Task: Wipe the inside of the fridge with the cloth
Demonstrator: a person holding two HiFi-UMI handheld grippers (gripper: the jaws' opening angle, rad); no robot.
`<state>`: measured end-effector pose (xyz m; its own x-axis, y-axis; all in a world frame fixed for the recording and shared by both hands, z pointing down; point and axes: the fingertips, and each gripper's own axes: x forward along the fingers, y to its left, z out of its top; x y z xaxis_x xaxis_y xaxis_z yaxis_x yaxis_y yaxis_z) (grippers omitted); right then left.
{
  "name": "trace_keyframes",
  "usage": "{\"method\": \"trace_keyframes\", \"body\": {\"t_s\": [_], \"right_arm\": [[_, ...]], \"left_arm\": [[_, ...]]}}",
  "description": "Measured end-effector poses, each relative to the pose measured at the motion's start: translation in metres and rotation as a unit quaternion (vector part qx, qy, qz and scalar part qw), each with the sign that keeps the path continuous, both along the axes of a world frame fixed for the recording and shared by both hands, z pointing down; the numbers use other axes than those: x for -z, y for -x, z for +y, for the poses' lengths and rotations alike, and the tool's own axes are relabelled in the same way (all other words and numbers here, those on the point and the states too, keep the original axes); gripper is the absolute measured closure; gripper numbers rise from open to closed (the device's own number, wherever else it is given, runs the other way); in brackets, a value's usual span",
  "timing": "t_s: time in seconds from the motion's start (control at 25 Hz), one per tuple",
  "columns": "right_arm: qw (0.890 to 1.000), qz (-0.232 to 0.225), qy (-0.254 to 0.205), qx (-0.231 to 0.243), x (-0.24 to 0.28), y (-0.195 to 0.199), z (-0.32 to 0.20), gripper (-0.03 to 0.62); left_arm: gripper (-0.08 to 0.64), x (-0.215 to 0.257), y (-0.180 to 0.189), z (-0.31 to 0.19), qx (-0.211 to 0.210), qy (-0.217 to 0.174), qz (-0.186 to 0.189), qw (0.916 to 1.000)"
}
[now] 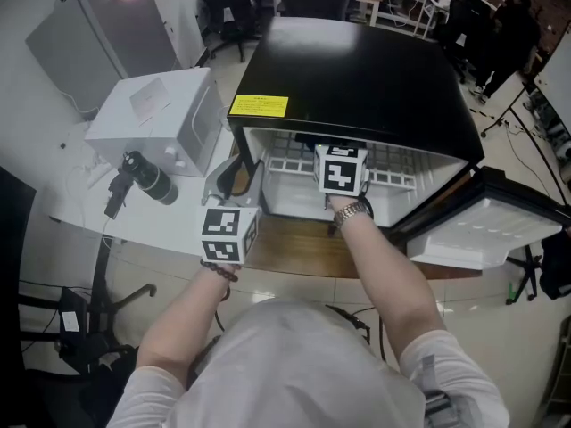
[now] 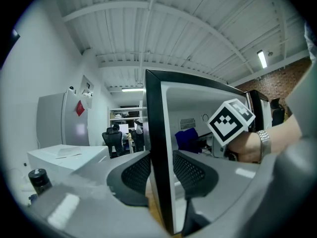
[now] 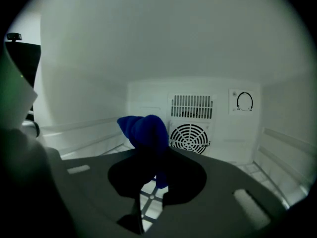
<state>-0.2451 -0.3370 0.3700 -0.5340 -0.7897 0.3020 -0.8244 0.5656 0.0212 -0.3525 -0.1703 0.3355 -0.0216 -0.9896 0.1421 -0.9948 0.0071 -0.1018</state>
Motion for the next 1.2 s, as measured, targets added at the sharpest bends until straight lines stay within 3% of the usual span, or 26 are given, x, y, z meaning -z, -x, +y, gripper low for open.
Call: {"method": "trace_keyframes", "body": {"t_s": [0.68,1.0,1.2], "right_arm": [[0.999,-0.001,0.003,-0.045,-0.002,-0.059,-0.014,0.537],[0.996,0.003,0.018,-0.084,-0.009,-0.118,-0.031,0.537],[0.995,0.004,0.017,-0.101,-0.007,-0.131,-0.035,0.537]], "left_arm": [[0.423,-0.003,0.001,0.0,0.005,-0.001,0.008,1.0],[0.423,-0.002,-0.017,-0.004,0.011,-0.002,0.007,0.9999],[0.423,0.0,-0.009,-0.003,0.013,-0.002,0.01,0.9999]]}}
